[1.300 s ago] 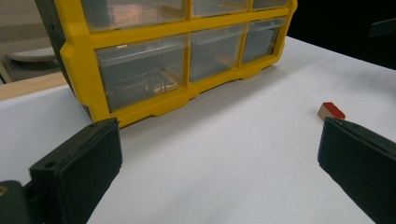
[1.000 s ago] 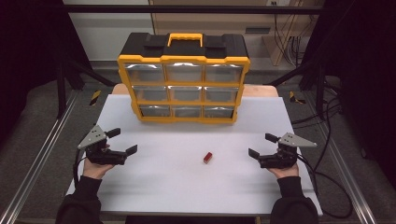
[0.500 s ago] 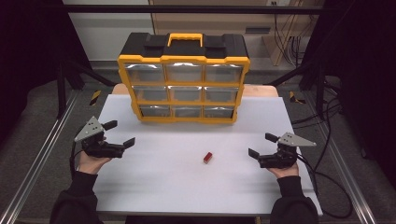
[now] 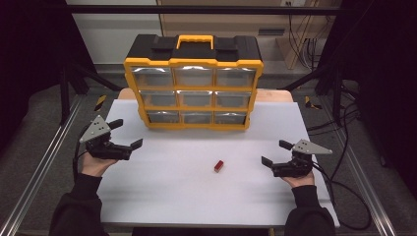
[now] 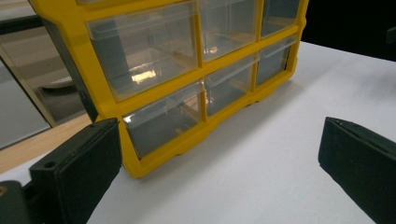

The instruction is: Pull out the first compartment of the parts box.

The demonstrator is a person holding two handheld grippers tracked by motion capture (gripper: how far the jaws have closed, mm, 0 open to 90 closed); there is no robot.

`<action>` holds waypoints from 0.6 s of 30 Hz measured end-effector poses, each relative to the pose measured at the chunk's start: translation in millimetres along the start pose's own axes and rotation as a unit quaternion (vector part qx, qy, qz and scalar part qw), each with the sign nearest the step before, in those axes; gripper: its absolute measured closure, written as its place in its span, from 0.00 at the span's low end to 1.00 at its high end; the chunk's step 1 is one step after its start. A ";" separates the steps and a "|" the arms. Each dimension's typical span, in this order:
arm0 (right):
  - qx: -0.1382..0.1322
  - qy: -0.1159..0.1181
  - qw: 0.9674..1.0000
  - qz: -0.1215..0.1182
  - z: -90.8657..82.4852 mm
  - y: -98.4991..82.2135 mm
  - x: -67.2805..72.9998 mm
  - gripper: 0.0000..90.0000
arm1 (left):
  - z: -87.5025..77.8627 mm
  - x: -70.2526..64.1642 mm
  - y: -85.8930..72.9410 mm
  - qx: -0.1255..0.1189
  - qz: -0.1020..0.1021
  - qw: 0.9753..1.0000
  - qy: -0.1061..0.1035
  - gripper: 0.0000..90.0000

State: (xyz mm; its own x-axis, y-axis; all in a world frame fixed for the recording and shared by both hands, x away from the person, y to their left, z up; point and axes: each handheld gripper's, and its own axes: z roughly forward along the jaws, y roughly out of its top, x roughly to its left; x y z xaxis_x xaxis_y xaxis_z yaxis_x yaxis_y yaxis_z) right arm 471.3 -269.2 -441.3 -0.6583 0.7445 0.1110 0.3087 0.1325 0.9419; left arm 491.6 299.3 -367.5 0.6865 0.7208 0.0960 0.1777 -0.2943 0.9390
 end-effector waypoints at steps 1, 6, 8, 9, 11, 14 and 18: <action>0.000 0.000 1.000 0.000 -0.1 0.1 0.0 0.00 | 0.0 0.3 1.8 0.000 0.002 1.000 0.001 0.00; -0.001 -0.001 1.000 -0.001 -0.1 0.2 0.2 0.00 | 1.1 0.2 9.2 0.003 0.018 1.000 0.005 0.00; 0.000 -0.001 1.000 -0.001 -0.2 0.2 0.2 0.00 | 2.3 0.5 14.5 0.004 0.027 1.000 0.006 0.00; 0.000 0.000 1.000 -0.001 -0.2 0.2 0.2 0.00 | 2.6 0.6 15.7 0.005 0.028 1.000 0.006 0.00; 0.000 -0.001 1.000 -0.001 -0.1 0.2 0.2 0.00 | 3.5 0.8 18.9 0.007 0.035 0.999 0.007 0.00; 0.001 0.000 1.000 -0.002 -0.1 0.3 0.2 0.00 | 4.5 1.2 22.2 0.005 0.046 0.999 0.010 0.00; 0.001 -0.001 1.000 -0.002 -0.1 0.3 0.1 0.00 | 5.9 1.3 28.1 0.007 0.059 0.998 0.013 0.00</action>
State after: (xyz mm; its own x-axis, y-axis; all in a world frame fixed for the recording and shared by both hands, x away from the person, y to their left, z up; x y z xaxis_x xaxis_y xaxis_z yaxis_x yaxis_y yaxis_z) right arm 471.2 -269.1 -440.9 -0.6583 0.7451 0.1067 0.3070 0.1363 0.9419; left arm 501.6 288.2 -342.9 0.6849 0.6963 0.2148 0.1059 -0.3868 0.9161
